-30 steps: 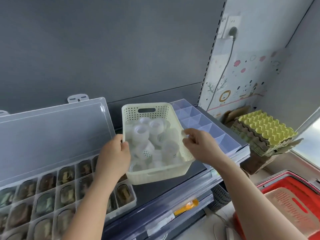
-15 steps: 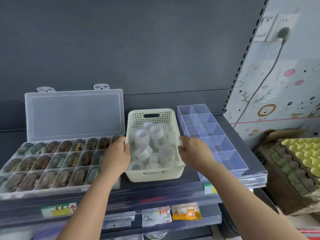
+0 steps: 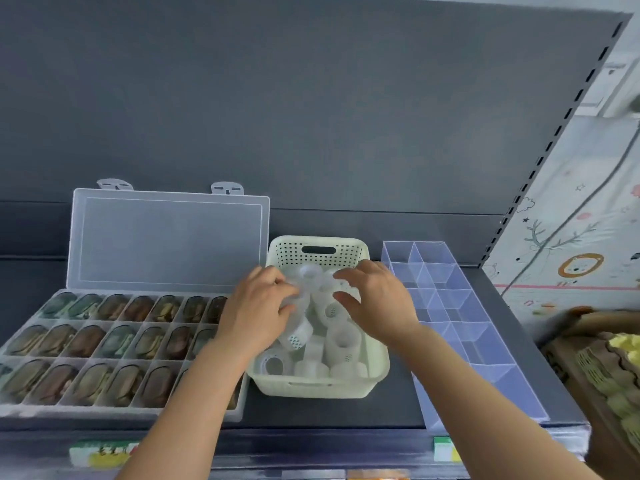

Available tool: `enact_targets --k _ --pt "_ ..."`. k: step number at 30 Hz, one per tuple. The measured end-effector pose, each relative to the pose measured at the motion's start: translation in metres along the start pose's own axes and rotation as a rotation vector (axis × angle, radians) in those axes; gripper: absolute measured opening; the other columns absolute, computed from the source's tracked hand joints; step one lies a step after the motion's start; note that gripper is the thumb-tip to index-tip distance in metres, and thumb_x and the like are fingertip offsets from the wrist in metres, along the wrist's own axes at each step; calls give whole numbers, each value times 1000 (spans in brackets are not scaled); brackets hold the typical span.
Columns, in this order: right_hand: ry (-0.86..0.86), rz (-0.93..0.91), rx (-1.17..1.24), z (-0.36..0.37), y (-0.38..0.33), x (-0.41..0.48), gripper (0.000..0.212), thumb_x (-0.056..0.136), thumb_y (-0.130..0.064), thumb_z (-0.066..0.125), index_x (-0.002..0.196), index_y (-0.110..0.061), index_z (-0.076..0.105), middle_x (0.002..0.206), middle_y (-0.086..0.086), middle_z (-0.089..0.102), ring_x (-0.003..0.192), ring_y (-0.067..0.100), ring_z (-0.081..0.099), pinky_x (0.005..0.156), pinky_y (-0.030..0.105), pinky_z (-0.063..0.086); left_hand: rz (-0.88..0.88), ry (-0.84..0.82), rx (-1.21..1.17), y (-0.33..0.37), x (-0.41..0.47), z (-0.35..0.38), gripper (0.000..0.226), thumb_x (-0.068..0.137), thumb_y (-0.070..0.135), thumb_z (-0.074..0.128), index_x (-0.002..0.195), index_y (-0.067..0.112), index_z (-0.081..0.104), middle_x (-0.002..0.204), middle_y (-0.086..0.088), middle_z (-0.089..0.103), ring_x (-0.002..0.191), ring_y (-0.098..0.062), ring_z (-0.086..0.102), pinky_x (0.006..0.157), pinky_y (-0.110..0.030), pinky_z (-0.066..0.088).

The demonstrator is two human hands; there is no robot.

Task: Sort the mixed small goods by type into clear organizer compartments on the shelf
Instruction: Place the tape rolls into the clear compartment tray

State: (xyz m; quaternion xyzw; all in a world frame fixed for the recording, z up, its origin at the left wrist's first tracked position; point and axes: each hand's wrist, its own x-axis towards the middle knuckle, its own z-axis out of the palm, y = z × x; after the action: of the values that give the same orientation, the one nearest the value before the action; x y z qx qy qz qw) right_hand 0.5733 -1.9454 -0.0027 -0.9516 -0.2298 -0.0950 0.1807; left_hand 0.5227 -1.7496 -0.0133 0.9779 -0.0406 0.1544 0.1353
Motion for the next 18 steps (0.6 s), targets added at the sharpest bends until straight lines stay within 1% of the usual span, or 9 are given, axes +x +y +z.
enact_targets --k 1,3,5,8,13,18 --pt "-48 -13 18 3 -2 5 33 91 -35 57 124 -30 59 112 -1 55 109 20 50 77 35 50 20 -20 3 0 2 2 27 89 24 64 116 27 68 111 8 55 107 -13 47 82 -27 45" --pt "-125 -11 -10 9 -2 11 30 93 -33 55 122 -32 60 115 0 55 111 20 51 79 34 50 30 -14 -15 -1 4 5 25 89 23 65 113 24 70 110 7 55 106 -12 49 81 -27 46" --pt "-146 -4 -9 13 -1 15 26 93 -33 55 117 -32 63 112 0 57 106 21 54 77 32 49 21 4 -42 -2 5 7 22 88 22 66 109 21 71 110 6 57 105 -13 51 81 -26 45" --pt "-142 -12 44 13 3 21 21 92 -31 58 111 -30 67 105 1 59 99 22 58 77 33 50 -8 23 -90 -3 9 8 19 88 22 66 105 17 73 109 8 58 106 -11 50 82 -25 44" --pt "-52 -16 143 1 18 29 19 90 -28 60 107 -26 69 98 3 61 90 22 59 75 32 48 -57 110 -184 10 25 0 17 85 18 70 101 14 75 99 6 62 98 -16 50 78 -27 41" --pt "58 34 220 -23 56 33 18 88 -25 64 104 -24 72 92 3 63 82 22 60 72 31 48 -37 209 -271 49 54 0 14 82 12 72 95 13 77 95 3 66 94 -19 52 80 -29 41"
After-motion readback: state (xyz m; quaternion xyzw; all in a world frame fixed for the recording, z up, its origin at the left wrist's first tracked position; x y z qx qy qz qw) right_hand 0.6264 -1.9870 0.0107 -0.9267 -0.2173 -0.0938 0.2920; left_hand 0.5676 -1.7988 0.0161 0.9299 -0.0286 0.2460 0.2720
